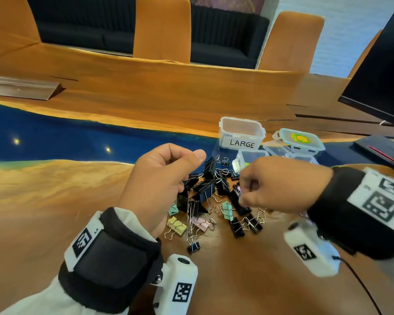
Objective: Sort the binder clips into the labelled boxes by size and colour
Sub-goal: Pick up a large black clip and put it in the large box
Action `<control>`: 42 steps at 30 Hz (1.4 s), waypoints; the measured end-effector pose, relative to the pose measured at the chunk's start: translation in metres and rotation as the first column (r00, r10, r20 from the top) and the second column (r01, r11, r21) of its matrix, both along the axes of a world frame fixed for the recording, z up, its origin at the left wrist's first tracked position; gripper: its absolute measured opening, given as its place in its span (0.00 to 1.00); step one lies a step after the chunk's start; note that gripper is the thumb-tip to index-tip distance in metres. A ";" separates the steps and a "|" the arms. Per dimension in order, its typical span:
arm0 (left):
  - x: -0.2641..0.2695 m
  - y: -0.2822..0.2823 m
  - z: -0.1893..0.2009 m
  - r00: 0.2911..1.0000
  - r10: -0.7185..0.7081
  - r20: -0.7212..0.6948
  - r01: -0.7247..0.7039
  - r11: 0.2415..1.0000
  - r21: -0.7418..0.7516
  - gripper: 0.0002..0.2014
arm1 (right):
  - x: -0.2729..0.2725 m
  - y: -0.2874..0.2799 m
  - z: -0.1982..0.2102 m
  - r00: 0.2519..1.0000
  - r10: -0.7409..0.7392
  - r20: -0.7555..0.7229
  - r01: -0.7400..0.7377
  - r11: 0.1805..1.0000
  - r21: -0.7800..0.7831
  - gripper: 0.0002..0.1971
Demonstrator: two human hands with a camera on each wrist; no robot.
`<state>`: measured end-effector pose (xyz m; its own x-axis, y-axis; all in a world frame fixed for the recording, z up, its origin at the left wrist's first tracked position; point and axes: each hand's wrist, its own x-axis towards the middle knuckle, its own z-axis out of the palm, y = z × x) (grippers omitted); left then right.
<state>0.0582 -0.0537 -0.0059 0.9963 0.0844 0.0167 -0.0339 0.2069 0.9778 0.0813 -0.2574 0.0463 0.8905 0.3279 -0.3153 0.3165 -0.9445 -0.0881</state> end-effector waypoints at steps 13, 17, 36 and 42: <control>-0.005 -0.001 -0.001 0.956 -0.281 -0.086 0.291 0.946 0.145 0.02 | -0.023 -0.003 -0.011 0.994 0.098 -0.045 -0.099 0.994 -0.036 0.09; -0.012 -0.006 0.002 0.835 -0.534 -0.132 0.550 0.818 0.168 0.12 | -0.027 -0.014 0.016 0.996 0.068 -0.053 -0.051 0.959 0.278 0.08; -0.012 -0.010 0.004 0.867 -0.458 -0.195 0.460 0.887 -0.037 0.14 | -0.031 -0.012 -0.045 0.996 -0.048 0.079 -0.045 0.488 0.872 0.04; -0.012 -0.013 0.004 0.898 -0.374 -0.231 0.361 0.927 -0.097 0.10 | -0.034 -0.013 -0.050 0.966 -0.066 0.251 -0.189 0.484 0.855 0.02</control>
